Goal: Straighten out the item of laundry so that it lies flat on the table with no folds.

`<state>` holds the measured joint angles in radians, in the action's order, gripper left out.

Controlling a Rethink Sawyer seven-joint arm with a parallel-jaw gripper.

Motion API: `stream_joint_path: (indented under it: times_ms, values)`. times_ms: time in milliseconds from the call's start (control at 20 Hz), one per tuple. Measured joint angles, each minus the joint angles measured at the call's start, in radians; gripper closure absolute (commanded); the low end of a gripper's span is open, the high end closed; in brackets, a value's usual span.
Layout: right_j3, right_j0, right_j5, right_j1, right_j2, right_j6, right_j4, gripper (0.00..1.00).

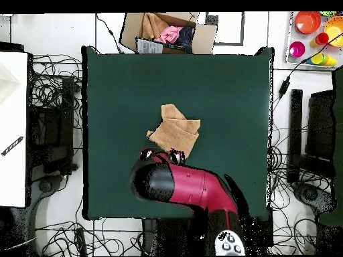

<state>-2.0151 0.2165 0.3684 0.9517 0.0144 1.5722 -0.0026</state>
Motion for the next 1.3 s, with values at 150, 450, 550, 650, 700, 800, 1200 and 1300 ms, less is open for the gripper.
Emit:
stream_joint_path:
  times_ms: [150,450,550,650,700,800,1200,1300]
  values:
    - [0.049,0.004,0.000,-0.040,0.000,0.000,0.000,0.00]
    - [0.156,0.009,0.033,-0.122,0.000,0.000,-0.001,0.00]
    - [0.196,0.006,0.051,-0.150,0.000,0.000,-0.002,0.00]
    - [0.240,-0.001,0.074,-0.180,0.000,0.000,-0.003,0.00]
    - [0.263,-0.006,0.087,-0.195,0.000,0.000,-0.003,0.00]
    - [0.308,-0.015,0.108,-0.224,0.004,0.000,-0.004,0.00]
    - [0.434,-0.015,0.123,-0.313,0.039,0.000,-0.004,0.00]
    - [0.447,-0.011,0.124,-0.326,0.046,0.000,-0.005,0.00]
